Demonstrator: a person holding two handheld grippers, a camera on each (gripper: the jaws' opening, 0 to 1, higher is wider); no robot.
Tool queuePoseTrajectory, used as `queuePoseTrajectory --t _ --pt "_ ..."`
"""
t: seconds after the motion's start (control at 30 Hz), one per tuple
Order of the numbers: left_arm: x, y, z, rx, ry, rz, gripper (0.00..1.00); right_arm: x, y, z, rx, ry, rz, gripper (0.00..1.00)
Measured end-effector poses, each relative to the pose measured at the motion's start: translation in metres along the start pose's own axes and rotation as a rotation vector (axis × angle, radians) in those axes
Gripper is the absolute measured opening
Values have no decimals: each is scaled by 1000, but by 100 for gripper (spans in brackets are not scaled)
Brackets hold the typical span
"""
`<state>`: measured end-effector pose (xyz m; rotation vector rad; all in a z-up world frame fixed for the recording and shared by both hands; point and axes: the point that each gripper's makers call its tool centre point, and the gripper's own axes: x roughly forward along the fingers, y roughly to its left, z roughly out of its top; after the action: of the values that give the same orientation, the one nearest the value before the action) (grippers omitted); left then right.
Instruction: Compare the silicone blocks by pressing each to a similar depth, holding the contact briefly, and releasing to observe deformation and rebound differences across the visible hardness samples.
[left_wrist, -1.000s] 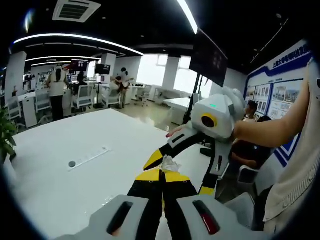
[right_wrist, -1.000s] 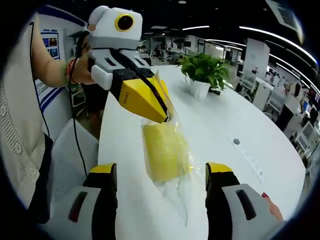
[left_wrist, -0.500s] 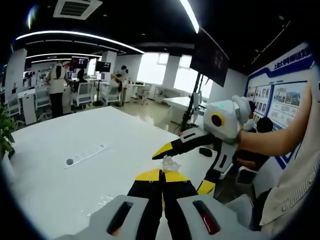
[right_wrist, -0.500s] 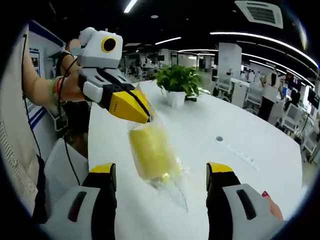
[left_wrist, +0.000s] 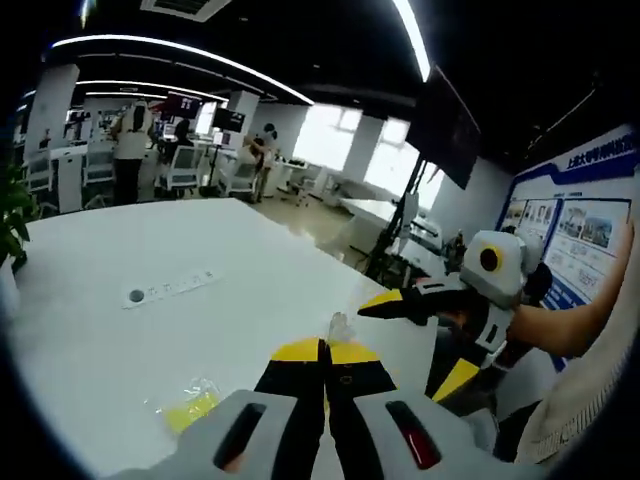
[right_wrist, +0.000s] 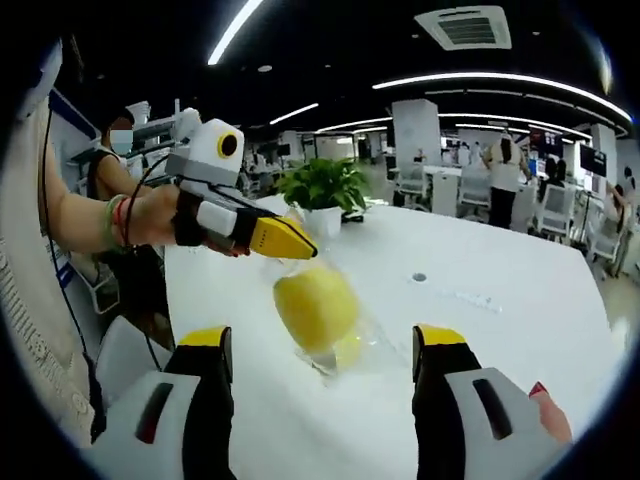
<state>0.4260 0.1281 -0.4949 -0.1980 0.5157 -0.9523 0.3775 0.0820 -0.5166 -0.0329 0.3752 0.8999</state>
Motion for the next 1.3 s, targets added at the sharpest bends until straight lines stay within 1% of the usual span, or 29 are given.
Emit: queuePoseTrajectory --t 0.03,0.07,0.13,0.17,0.2,0.23,0.27,0.33,0.4,0.47,0.53,0.6,0.7,0.8,0.87,0.9,1.03,1.1,1.13,1.2,1.23,1.3 --pt "4 1 -1 0 -2 2 0 -4 2 0 12 -21 -5 69" --pt "7 2 -3 2 2 4 0 -7 2 -2 20 -25 -9 70" --pt "14 2 -8 -14 13 0 0 -13 2 -9 33 -24 -28 70" --pt "18 3 -11 -4 19 7 0 -17 0 -14 45 -16 -44 69" --pt "21 4 -13 -3 22 7 0 -20 -2 -16 63 -18 -58 69" --pt "25 4 -17 -8 26 3 0 -24 -4 -17 75 -34 -70 69" --pt "28 4 -19 -9 28 4 0 -26 -4 -20 82 -34 -72 69" --pt "34 4 -25 -22 45 8 0 -32 -6 -27 128 -25 -89 69" --pt "40 5 -28 -22 49 13 0 -36 -6 -30 135 -38 -90 68" --pt "47 6 -34 -30 63 14 0 -40 -5 -36 175 -29 -83 70" --pt "54 5 -38 -31 69 10 0 -44 -6 -42 168 -24 -91 69" --pt "62 5 -42 -67 76 4 0 -47 -9 -48 182 -10 -97 69" --pt "73 5 -46 -100 82 -2 0 -51 -12 -52 203 -17 -101 69" --pt "84 5 -51 -115 92 -12 0 -54 -16 -55 182 -26 -118 68" --pt "91 6 -56 -126 103 -12 0 -55 -18 -58 206 -25 -119 67" --pt "94 6 -58 -145 107 -11 0 -55 -20 -60 211 -22 -120 67" --pt "104 14 -63 -207 88 -3 0 -56 -26 -61 214 -24 -140 64" --pt "109 20 -67 -276 77 17 0 -57 -28 -60 207 -29 -144 62" --pt "111 22 -69 -294 73 18 0 -57 -29 -60 210 -31 -145 62" --pt "114 29 -68 -337 45 36 0 -58 -31 -58 210 -40 -147 62" --pt "116 33 -69 -385 34 40 0 -58 -31 -58 207 -40 -147 62" --pt "119 42 -69 -444 3 61 0 -58 -32 -58 213 -38 -144 62"
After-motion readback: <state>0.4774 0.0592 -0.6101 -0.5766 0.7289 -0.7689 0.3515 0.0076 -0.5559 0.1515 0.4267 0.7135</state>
